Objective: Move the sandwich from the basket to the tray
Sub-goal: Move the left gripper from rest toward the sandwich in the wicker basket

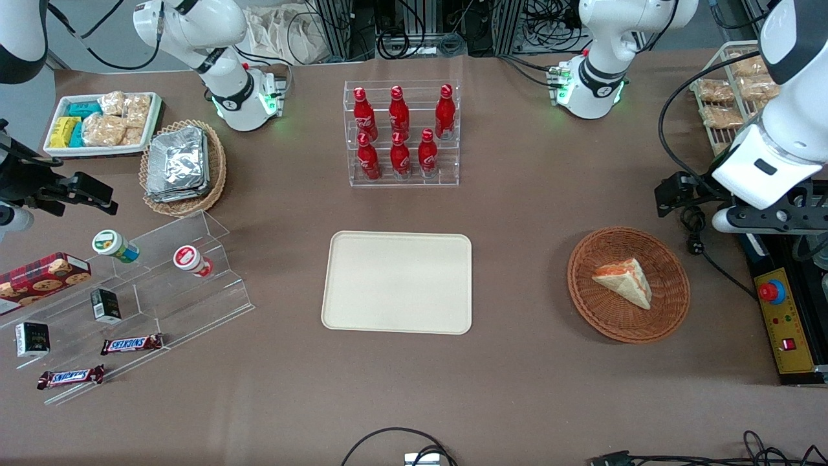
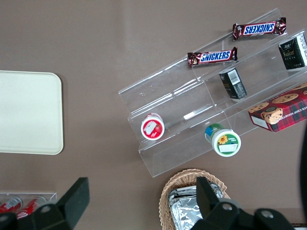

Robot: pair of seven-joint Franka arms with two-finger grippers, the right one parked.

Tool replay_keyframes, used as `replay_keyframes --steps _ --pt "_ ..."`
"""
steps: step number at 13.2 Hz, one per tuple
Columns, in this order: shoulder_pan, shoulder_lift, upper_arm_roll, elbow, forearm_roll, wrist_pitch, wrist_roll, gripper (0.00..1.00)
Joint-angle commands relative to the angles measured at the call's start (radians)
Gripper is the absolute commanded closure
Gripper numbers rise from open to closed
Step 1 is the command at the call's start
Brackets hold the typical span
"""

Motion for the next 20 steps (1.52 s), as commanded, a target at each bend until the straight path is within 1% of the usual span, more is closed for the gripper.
replay_keyframes --steps 1,6,8,9,10,11,13,14,18,20 --pt "-0.009 0.004 0.01 0.003 0.001 0.01 -0.009 0.0" --pt "0.004 0.029 0.016 -0.001 0.002 0.024 -0.009 0.0" --pt "0.001 0.041 0.053 -0.007 -0.008 0.024 -0.021 0.0" --pt "0.001 0.047 0.059 -0.009 -0.008 0.021 -0.056 0.0" --pt "0.001 0.055 0.067 -0.01 -0.022 0.021 -0.165 0.0" --pt "0.001 0.062 0.072 -0.018 -0.051 0.024 -0.299 0.0" --pt "0.001 0.081 0.072 -0.02 -0.056 0.03 -0.461 0.0" --pt "0.001 0.084 0.072 -0.032 -0.045 0.047 -0.53 0.0" --pt "0.001 0.081 0.075 -0.099 -0.038 0.099 -0.653 0.0" --pt "0.001 0.079 0.075 -0.151 -0.038 0.157 -0.739 0.0"
